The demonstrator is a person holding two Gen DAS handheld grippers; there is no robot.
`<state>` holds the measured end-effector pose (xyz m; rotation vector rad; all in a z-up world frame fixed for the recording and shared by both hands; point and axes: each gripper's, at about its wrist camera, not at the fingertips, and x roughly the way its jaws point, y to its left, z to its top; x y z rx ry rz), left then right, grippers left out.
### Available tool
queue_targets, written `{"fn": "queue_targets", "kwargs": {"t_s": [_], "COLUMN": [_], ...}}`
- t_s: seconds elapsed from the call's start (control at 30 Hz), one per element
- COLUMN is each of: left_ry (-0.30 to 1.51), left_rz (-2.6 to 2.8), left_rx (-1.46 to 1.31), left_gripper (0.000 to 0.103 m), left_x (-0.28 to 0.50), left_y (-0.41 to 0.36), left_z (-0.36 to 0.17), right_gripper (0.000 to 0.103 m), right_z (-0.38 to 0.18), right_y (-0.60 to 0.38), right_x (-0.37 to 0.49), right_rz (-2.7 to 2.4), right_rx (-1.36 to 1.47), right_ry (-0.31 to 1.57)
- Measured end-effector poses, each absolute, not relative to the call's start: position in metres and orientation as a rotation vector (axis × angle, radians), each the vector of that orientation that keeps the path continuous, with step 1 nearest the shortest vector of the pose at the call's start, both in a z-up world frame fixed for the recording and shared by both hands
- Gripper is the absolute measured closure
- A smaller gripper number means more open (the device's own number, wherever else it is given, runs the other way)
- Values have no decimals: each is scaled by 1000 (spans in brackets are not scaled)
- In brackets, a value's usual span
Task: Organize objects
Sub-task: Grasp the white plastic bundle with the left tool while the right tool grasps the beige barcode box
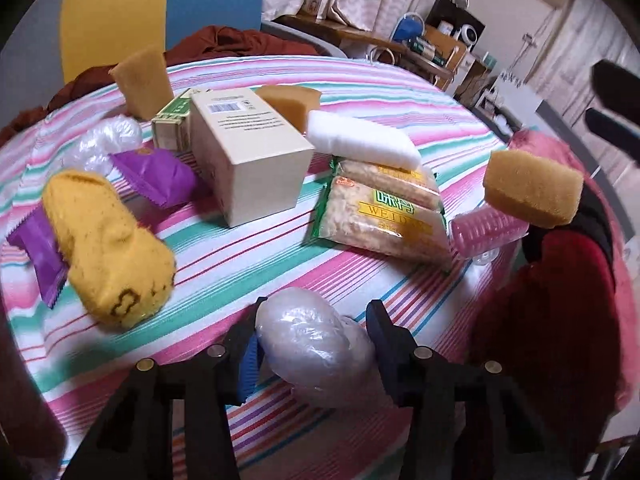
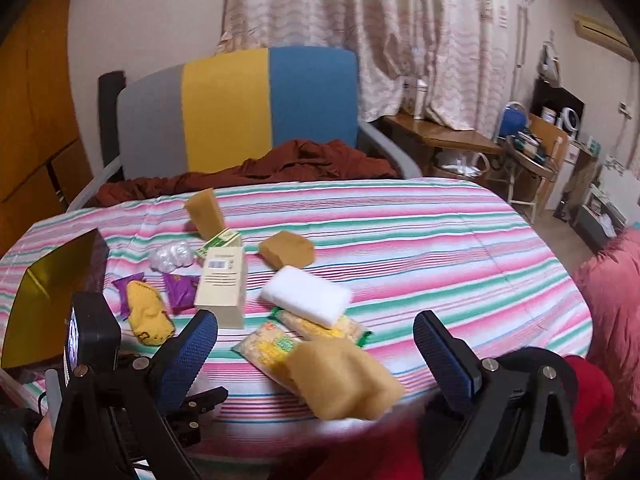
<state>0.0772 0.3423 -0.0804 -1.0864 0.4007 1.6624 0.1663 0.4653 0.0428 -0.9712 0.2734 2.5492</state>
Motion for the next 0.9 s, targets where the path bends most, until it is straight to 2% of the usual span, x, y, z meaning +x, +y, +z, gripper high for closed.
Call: {"fn": "queue_targets", "kwargs": {"t_s": [0.47, 0.63, 0.73, 0.8, 0.9], "left_ry": [439, 427, 417, 414, 413], "left_rz": [1726, 1774, 1795, 1812, 1821], "left_rx": [-1011, -1013, -1018, -1021, -1023], "left_gripper": [56, 56, 56, 56, 55], "left_x": [72, 69, 67, 67, 66], "left_y": [266, 245, 240, 237, 236], "left_z": [-76, -74, -75, -75, -75], "right_gripper": [4, 13, 17, 24, 27], "right_z": [7, -10, -22, -34, -51], "right_y": [426, 425, 425, 428, 434], "right_x": [86, 48, 28, 16, 2], "right_rz": [2635, 2597, 2542, 2513, 2473], "right_rx": [-1258, -1304, -1323, -1352, -1382], "right_ry": [252, 322, 296, 295, 270]}}
